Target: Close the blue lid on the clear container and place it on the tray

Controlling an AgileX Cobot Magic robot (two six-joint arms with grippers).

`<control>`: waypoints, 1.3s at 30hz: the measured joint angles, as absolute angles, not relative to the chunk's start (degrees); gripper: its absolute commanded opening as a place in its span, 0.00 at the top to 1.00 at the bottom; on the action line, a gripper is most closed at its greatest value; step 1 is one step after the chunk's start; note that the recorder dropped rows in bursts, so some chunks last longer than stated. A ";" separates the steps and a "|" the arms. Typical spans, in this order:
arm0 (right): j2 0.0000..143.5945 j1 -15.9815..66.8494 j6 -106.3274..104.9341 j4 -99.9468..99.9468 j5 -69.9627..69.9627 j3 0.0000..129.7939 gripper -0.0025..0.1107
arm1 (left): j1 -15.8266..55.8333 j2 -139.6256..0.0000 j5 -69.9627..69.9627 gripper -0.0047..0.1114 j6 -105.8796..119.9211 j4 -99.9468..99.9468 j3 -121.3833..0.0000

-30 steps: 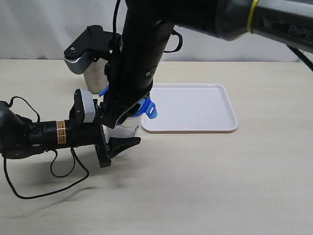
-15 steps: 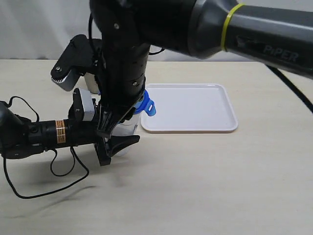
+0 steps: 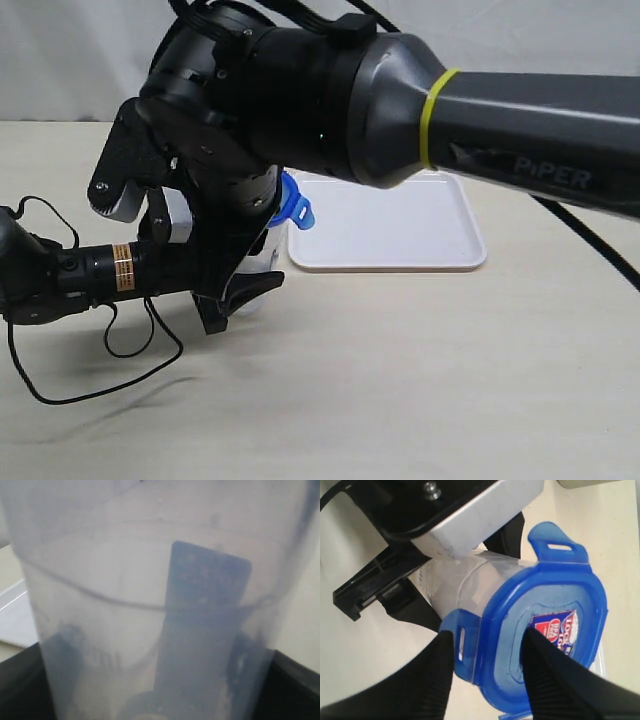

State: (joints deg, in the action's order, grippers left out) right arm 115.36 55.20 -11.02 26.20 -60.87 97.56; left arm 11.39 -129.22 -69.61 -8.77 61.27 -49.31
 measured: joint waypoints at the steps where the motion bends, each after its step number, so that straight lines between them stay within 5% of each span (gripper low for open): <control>1: 115.37 55.21 -10.92 26.74 -60.62 97.43 0.64 | 11.39 -129.22 -69.58 0.96 -8.88 61.15 -49.31; 19: 117.33 55.58 -10.83 31.41 -56.79 97.20 0.69 | 11.29 -129.22 -68.17 0.96 -10.24 59.01 -49.59; 26: 116.61 55.47 -12.15 30.46 -57.01 96.97 0.52 | 11.29 -129.22 -68.27 0.96 -9.21 59.24 -49.59; 39: 110.19 54.91 -11.48 21.09 -58.78 94.81 0.52 | 11.48 -129.22 -69.45 0.96 -7.51 62.83 -49.69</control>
State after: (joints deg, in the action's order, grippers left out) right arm 110.19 54.91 -11.48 21.09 -58.78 94.81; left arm 11.48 -129.22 -69.45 -7.51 62.83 -49.69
